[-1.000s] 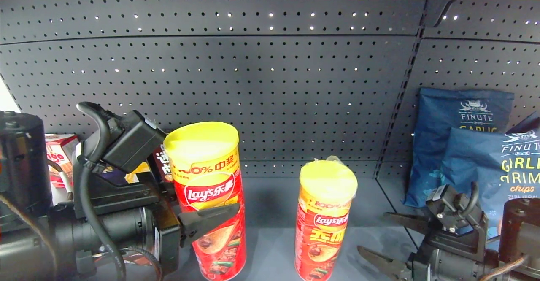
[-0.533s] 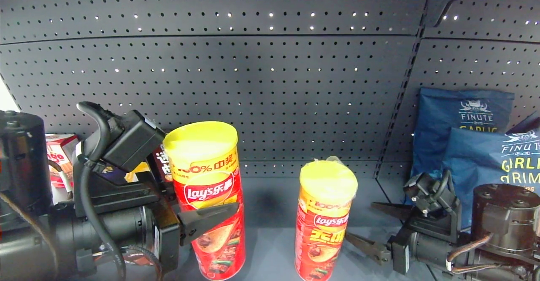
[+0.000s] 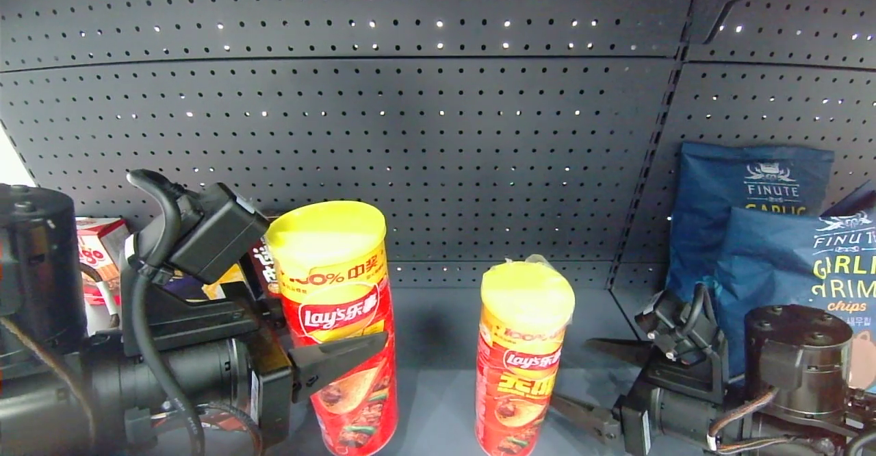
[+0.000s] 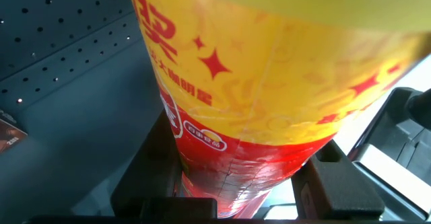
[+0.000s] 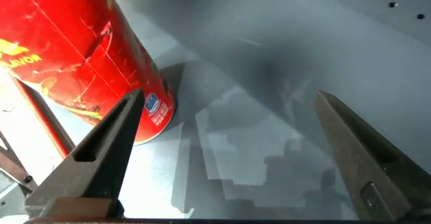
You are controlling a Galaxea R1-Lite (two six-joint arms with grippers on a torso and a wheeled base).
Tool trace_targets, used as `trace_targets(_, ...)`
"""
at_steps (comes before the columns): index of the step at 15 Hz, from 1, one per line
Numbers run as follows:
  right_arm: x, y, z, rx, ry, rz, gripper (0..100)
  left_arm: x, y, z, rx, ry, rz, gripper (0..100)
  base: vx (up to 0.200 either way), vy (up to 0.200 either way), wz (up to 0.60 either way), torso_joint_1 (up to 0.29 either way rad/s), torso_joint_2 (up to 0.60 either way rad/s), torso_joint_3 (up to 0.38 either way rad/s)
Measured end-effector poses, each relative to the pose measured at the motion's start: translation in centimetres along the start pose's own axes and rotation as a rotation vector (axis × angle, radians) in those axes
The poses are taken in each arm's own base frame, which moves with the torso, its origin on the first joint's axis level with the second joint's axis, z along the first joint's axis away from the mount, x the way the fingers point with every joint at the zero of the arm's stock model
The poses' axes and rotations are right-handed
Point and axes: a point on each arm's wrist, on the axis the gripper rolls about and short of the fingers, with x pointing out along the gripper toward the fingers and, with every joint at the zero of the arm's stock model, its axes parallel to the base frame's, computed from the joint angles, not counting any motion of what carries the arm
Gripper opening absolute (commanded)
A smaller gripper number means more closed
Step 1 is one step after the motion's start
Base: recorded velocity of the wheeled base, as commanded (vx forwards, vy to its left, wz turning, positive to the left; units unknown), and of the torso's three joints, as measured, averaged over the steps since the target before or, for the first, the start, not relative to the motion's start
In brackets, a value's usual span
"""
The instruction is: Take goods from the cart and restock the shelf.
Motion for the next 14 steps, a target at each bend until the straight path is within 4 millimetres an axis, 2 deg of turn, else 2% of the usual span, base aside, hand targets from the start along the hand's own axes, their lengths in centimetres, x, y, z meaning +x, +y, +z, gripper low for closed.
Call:
trace_targets(5, 0.0, 0.2, 0.0, -0.003, -0.001, 0.004, 100, 0.0, 0.1, -0.1, -0.002, 0.004, 0.003, 0, 0.0, 0.0, 0.0, 0.0, 0.0, 0.0)
trace_targets(8, -1.1, 0.1, 0.9, -0.01, -0.055, -0.033, 100, 0.0, 0.1, -0.3, -0.004, 0.011, 0.005, 0, 0.0, 0.0, 0.0, 0.0, 0.0, 0.0)
trace_targets(12, -6.1, -2.0, 3.5, -0.01, -0.25, -0.21, 100, -0.1, 0.1, -0.3, -0.003, 0.009, 0.005, 0, 0.0, 0.0, 0.0, 0.0, 0.0, 0.0)
trace_targets(14, -9.4, -2.7, 3.5, -0.011, -0.329, -0.324, 100, -0.2, 0.1, -0.4, -0.003, 0.009, 0.005, 0, 0.0, 0.0, 0.0, 0.0, 0.0, 0.0)
